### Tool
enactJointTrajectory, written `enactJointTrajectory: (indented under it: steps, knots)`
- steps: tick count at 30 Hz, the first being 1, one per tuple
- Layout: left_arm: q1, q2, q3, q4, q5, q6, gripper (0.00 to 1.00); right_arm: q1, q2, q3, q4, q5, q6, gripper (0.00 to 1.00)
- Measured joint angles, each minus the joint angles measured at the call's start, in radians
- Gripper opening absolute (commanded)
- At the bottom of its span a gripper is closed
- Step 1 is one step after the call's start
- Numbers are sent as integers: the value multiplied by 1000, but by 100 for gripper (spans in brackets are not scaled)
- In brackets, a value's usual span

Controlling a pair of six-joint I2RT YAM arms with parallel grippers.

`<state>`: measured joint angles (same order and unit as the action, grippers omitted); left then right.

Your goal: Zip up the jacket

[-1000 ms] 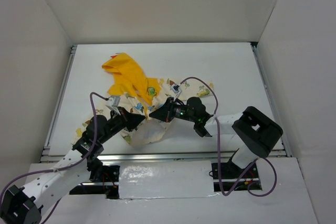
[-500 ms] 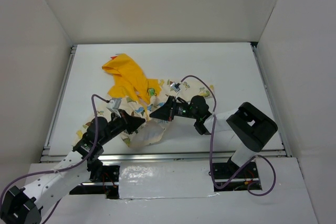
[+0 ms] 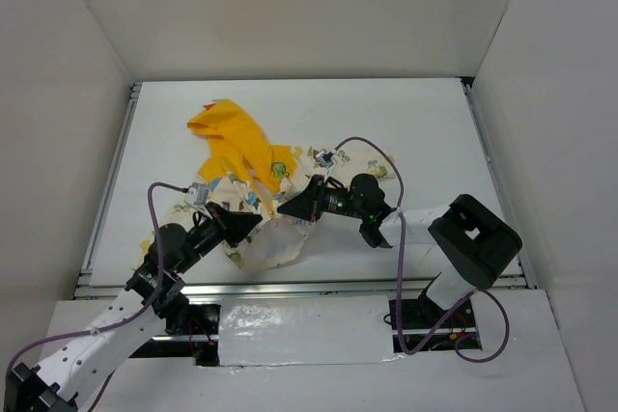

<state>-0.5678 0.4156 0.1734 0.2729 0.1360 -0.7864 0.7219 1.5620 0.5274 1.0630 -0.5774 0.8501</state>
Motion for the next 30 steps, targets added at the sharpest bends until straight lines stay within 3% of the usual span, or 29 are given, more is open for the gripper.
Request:
enactJointTrajectory:
  steps: [12,21,30]
  knots:
    - [0,8,-48,96,58,2,0,-5,83,16,59,-67,71,0]
    - [2,19,-57,197,158,36,0,5,92,72,-11,-51,124,0]
    - [2,7,-58,198,165,54,0,0,92,83,-6,-104,148,0]
